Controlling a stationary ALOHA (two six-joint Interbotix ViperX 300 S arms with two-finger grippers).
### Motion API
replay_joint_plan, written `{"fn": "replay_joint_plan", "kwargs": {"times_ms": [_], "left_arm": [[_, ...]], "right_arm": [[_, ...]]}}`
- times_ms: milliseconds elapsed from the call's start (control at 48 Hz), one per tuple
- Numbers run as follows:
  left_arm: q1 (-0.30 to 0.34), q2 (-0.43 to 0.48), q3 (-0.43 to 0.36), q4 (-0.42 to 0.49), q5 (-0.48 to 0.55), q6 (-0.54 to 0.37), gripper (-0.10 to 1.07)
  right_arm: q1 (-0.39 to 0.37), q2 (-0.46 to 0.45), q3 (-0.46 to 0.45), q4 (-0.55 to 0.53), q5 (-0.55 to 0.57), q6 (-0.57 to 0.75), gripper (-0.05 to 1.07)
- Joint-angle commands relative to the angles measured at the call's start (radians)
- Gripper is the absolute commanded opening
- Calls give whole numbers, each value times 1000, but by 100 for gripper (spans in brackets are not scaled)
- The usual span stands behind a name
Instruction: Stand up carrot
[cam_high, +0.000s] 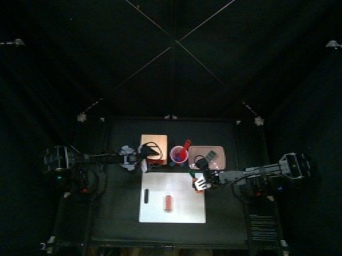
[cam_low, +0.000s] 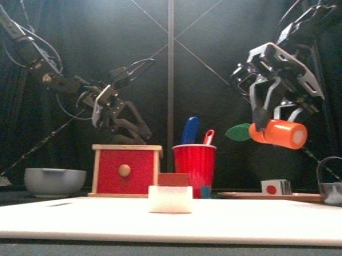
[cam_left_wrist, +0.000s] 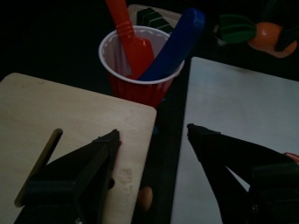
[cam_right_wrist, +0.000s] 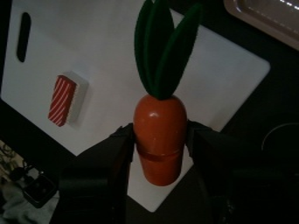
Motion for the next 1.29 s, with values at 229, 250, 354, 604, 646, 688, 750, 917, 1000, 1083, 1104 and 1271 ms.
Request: {"fn": "replay_joint_plan", "kwargs": {"times_ms": [229, 250, 354, 604, 646, 688, 750, 917, 1000, 1083, 1104, 1271], "left_arm": [[5, -9, -11, -18, 0, 0, 97], [5, -9, -11, -18, 0, 0, 97], [5, -9, -9, -20, 0, 0, 97], [5, -9, -8, -26, 2, 0, 97], [5, -9, -6, -26, 2, 0, 97], [5, -9, -5, -26, 2, 0, 97], [5, -9, -3, -26, 0, 0, 97], [5, -9, 2, -26, 0, 0, 97], [5, -9, 3, -26, 0, 0, 97], [5, -9, 6, -26, 2, 0, 97], [5, -9, 6, -26, 2, 0, 97], [5, -9, 9, -26, 0, 0, 97]], "right_arm": [[-51, 37, -72, 14, -8, -158, 59], [-54, 41, -75, 12, -8, -163, 59], [-60, 64, -97, 12, -8, -201, 59], [-74, 100, -133, 37, -34, -337, 59], [-74, 104, -135, 31, -52, -344, 59], [-75, 106, -135, 26, -80, -348, 59], [-74, 110, -129, 12, -133, -345, 59], [-71, 130, -87, -25, -301, -333, 59], [-71, 147, -64, -46, -368, -333, 59], [-69, 163, -40, -74, -426, -333, 59], [-67, 167, -31, -86, -449, -333, 59], [-67, 189, -15, -156, -532, -334, 59]]}}
